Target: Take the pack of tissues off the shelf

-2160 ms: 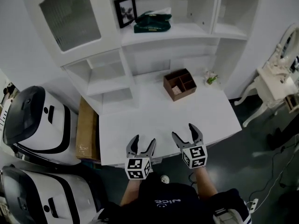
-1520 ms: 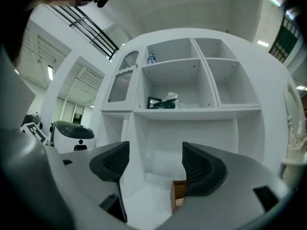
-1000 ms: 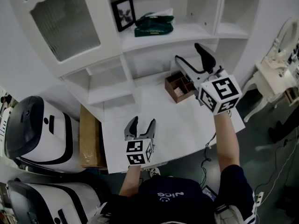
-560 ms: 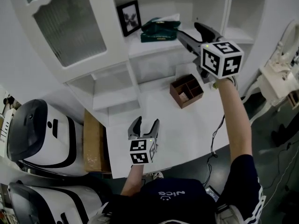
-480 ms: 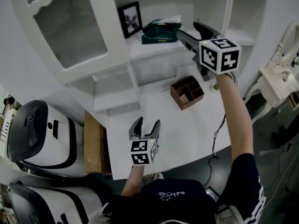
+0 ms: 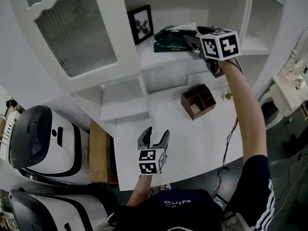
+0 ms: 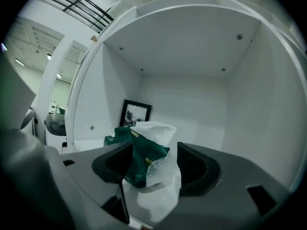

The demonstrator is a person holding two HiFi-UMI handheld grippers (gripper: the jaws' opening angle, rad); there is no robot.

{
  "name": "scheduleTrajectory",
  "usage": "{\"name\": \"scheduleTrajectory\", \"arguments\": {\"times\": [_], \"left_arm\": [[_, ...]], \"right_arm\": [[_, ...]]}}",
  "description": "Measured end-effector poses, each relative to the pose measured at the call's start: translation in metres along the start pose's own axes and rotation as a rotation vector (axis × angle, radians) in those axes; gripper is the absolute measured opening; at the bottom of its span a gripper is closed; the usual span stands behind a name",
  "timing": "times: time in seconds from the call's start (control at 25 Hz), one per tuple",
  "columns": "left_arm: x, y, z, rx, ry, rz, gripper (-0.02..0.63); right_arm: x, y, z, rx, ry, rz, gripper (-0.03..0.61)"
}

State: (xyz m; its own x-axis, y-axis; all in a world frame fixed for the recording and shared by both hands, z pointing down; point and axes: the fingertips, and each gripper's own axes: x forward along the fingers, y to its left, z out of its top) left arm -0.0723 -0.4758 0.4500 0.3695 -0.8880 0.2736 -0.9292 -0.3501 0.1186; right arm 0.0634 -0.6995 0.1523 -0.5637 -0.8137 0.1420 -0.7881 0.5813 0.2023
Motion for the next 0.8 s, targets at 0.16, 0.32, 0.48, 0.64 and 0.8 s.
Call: {"name": "scheduleTrajectory", "arguments": {"times": [0.16, 0.32, 0.48, 0.64, 0.8], "left_arm": [[-0.002, 0.019, -0.003, -0.035, -0.004, 0.038, 0.290], [-0.004, 0.038, -0.008, -0.059, 0.004, 0.068, 0.284], [-0.001, 0.044, -0.012, -0.094, 0.003, 0.070, 0.281], [0.002, 0.042, -0.016, -0.106, 0.009, 0.056, 0.279], [0.001, 0.043, -0.020, -0.122, 0.010, 0.053, 0.278]], "right_arm": [[0.014, 0.004, -0.010, -0.009, 0.072, 0.046, 0.283], [0.019, 0.004, -0.015, 0.009, 0.085, 0.052, 0.249], [0.023, 0.007, -0.018, -0.043, 0.114, 0.051, 0.214], [0.021, 0.009, -0.017, -0.085, 0.104, 0.041, 0.054], [0.018, 0.011, -0.016, -0.126, 0.080, 0.020, 0.037]]}}
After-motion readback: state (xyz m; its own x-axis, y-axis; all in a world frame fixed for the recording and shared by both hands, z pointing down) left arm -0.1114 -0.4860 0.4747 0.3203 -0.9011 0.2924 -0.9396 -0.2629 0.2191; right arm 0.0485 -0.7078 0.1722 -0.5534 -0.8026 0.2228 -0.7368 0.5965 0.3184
